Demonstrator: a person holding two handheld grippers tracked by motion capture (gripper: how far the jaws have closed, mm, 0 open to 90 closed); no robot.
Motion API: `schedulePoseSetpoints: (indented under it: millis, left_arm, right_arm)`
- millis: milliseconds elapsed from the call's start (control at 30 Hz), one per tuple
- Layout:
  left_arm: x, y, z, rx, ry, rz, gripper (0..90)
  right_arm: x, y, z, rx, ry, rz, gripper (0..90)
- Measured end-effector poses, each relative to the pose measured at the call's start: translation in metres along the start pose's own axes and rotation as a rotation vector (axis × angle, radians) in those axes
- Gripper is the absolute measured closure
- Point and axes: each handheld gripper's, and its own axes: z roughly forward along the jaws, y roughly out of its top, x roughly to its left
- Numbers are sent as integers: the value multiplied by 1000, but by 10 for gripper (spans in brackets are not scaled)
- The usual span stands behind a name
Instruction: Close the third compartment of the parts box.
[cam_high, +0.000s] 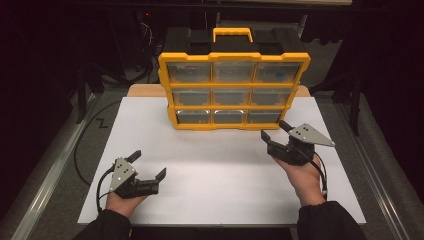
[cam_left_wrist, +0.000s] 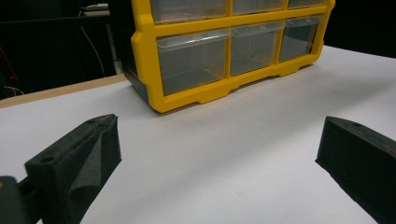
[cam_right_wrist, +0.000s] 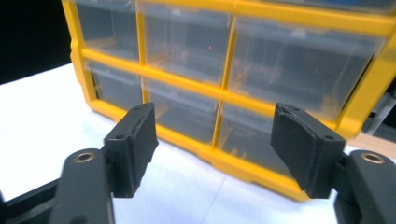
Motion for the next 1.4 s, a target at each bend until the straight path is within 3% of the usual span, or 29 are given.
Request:
schedulePoseSetpoints:
  millis: [533, 800, 867, 1067, 1400]
  left_arm:
    - [-1, -1, 2, 15, 0, 8, 3]
    - [-1, -2, 4, 23, -4, 9, 4]
    - [-2, -2, 6, 31, -4, 11, 3]
    - [-3, -1, 5, 37, -7, 20, 3]
    - [-1, -1, 4, 33, -8, 13, 3]
  right_arm:
    - [-2, -61, -16, 63, -12, 26, 24]
    - [-4, -82, -31, 61, 3, 30, 14]
    - [-6, -83, -31, 70, 2, 21, 14]
    - [-11, -78, -32, 28, -16, 36, 13]
    - [-8, -78, -34, 15, -20, 22, 14]
